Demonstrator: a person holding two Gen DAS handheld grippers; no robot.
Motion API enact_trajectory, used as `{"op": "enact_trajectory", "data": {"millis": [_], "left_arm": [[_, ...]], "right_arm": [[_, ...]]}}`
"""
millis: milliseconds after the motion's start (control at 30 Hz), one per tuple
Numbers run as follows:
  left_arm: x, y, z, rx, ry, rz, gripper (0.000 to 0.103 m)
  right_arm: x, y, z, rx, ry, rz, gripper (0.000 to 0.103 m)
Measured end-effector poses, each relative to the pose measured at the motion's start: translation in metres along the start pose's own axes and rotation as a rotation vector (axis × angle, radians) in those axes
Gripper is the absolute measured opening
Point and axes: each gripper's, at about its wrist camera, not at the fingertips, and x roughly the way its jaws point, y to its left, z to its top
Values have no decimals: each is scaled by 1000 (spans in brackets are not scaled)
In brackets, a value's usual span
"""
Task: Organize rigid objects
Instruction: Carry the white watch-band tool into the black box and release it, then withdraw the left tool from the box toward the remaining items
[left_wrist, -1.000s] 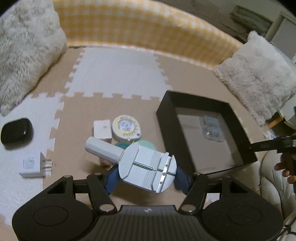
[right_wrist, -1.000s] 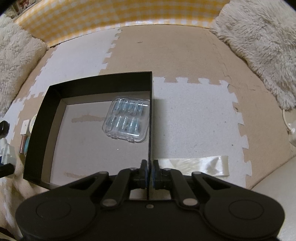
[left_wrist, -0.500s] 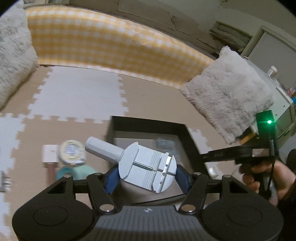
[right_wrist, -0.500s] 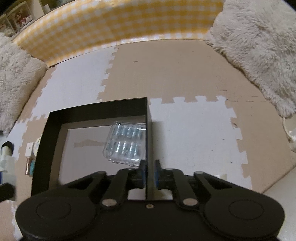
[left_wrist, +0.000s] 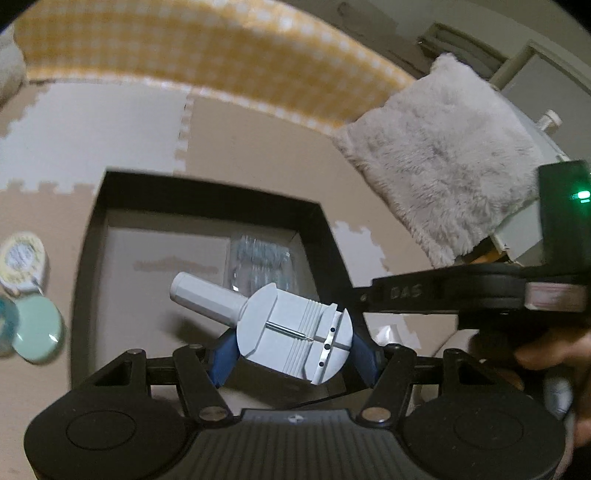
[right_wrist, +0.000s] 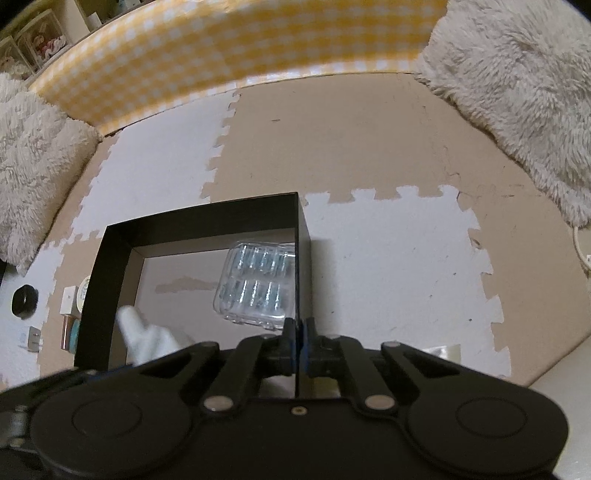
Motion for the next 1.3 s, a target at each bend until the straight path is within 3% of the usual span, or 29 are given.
{"op": "enact_trajectory", "data": {"millis": [200,300,433,567,633,800,867,967,1100,1167,1300], "left_arm": [[21,7,-4,-109,47,-49,65],[24,4,-3,-112,57,-69,66],[20,-3,-2,-71,84,-83,79],[16,-8,-2,-8,116,-61,80],[12,-11,-3,41,123,-45,85],[2,-13,4,178,94,7,87],[-3,-9,11,204,77,16,84],[-6,-7,21,257,82,45,64],[6,-9,23,318,196,38,47],[14,-9,21,331,232,44,45],[30,-8,18,295,228,60,46]], "right_arm": [[0,-3,1,15,3,17,5],[0,-5,1,26,4,28,5],[1,-7,1,33,5,35,5],[1,-7,1,34,4,36,5],[1,-7,1,34,5,37,5],[0,-7,1,34,5,36,5],[0,-7,1,33,5,36,5],[0,-7,1,35,5,37,5],[0,-7,1,35,5,37,5],[0,-7,1,35,5,37,5],[0,-7,1,34,4,34,5]]}}
